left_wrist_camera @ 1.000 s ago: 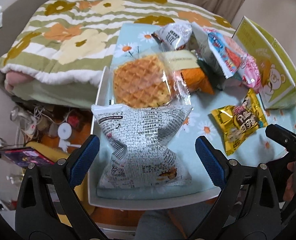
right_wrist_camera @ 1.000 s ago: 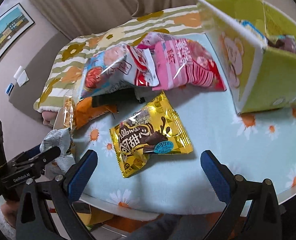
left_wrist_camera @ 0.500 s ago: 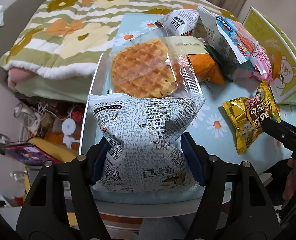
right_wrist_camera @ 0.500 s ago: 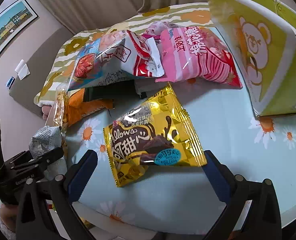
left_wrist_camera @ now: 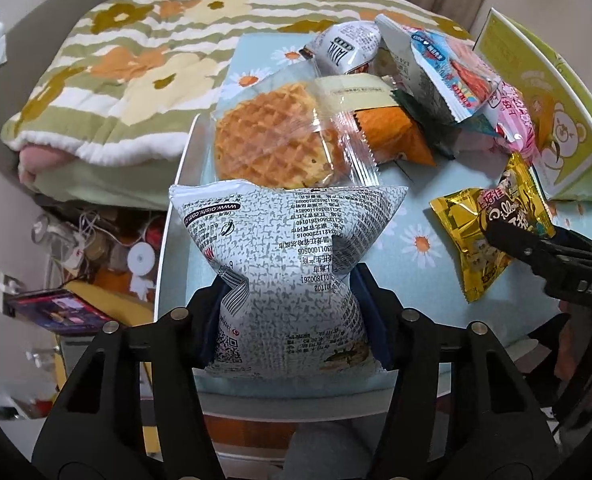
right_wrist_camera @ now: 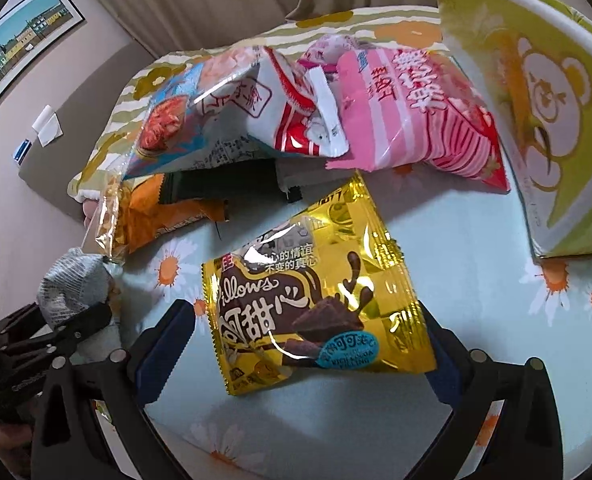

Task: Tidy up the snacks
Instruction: 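Grasp the white printed bread bag with the left tool while the right tool grasps the gold Pillows packet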

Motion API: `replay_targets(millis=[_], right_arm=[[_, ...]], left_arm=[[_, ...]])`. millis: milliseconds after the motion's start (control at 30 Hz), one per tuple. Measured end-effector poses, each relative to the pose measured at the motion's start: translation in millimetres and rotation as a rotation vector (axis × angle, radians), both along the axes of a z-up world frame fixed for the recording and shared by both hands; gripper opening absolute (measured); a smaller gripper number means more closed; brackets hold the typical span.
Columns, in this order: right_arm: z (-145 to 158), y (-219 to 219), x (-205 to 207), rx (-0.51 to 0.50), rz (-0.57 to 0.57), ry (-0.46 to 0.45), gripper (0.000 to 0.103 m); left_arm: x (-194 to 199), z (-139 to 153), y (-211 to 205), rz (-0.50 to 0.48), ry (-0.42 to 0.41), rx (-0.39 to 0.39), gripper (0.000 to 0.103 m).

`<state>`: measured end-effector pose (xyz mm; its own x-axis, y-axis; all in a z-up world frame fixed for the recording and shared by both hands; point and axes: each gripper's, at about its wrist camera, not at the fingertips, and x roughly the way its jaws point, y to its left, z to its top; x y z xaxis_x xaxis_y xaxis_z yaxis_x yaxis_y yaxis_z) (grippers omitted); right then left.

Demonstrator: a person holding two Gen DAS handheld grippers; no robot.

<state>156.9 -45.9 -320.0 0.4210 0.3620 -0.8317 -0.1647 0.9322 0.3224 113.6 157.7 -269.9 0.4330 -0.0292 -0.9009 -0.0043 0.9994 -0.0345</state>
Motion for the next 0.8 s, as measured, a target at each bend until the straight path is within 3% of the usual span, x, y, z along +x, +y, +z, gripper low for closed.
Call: replay_targets(millis=[233, 367, 500, 800], right_arm=[[0.1, 20.1, 6.4, -0.056, 0.029, -0.019, 0.101], [-0.1, 32.4, 10.1, -0.069, 0.059, -0.017, 0.082], [1.8, 43.1, 11.3, -0.071, 0.073, -0.025, 0.075], [16.4, 40.4, 0.2, -0.04, 0.077, -0.054, 0.071]], left_arm=[[-4.6, 8.9, 1.6, 0.003, -0.016, -0.003, 0.054], [-7.9, 13.4, 5.1, 0.008, -0.024, -0.007, 0.054], [-11.3, 20.0, 7.7, 0.012, -0.035, -0.009, 0.054], [-15.9, 40.2, 13.4, 0.021, -0.068, -0.018, 0.054]])
